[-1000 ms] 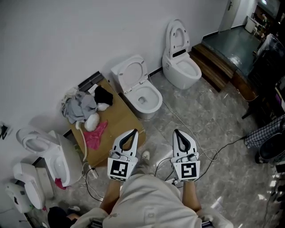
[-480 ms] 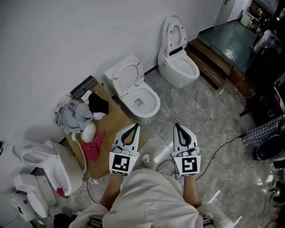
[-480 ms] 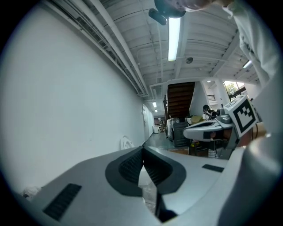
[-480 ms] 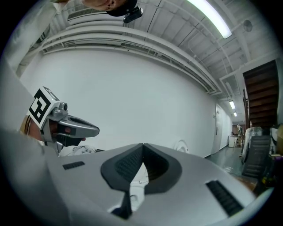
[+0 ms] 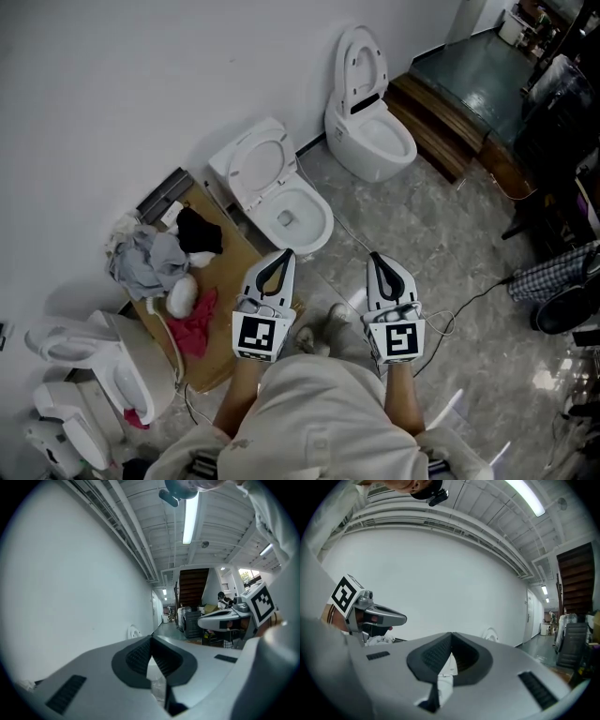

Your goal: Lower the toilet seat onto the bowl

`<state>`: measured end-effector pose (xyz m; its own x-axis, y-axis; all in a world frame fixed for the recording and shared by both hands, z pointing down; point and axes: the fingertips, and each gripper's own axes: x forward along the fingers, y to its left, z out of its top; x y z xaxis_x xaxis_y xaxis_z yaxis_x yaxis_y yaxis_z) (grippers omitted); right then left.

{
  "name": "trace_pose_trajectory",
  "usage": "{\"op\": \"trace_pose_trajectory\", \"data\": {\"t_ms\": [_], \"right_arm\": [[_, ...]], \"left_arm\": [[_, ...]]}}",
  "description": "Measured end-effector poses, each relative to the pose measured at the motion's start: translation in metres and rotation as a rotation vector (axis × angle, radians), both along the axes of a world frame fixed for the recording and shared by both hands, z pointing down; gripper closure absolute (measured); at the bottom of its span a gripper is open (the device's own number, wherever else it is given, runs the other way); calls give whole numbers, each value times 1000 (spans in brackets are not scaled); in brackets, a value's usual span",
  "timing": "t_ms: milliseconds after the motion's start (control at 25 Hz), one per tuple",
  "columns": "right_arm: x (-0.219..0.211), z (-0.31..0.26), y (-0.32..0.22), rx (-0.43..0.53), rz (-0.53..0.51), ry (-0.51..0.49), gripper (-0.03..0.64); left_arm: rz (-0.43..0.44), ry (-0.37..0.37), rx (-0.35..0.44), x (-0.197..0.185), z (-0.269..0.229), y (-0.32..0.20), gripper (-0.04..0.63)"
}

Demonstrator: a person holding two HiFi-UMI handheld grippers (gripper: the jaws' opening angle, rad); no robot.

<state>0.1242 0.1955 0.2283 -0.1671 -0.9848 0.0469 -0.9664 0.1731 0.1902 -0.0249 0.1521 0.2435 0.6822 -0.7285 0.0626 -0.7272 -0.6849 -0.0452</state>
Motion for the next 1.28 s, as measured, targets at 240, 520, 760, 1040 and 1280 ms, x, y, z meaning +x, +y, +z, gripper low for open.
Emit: {"op": "trace_pose_trajectory", "data": {"t_ms": [240, 520, 760, 1040, 1280], "right_arm": [[16, 9, -39, -7, -20, 1, 609], [38, 13, -98, -23, -129, -44, 609], [66, 16, -148, -41, -221, -67, 609], [88, 22, -192, -60, -346, -73, 609], [92, 26, -222, -72, -426, -78, 609]], "left_arm": [[-20, -14, -4, 16, 7, -33, 583], [-93, -38, -21, 44, 16, -80, 583], [-182, -50, -44, 72, 22, -115, 583], [-293, -77, -60, 90, 26, -146, 583], [-371, -103, -69, 92, 26, -163, 583]]}}
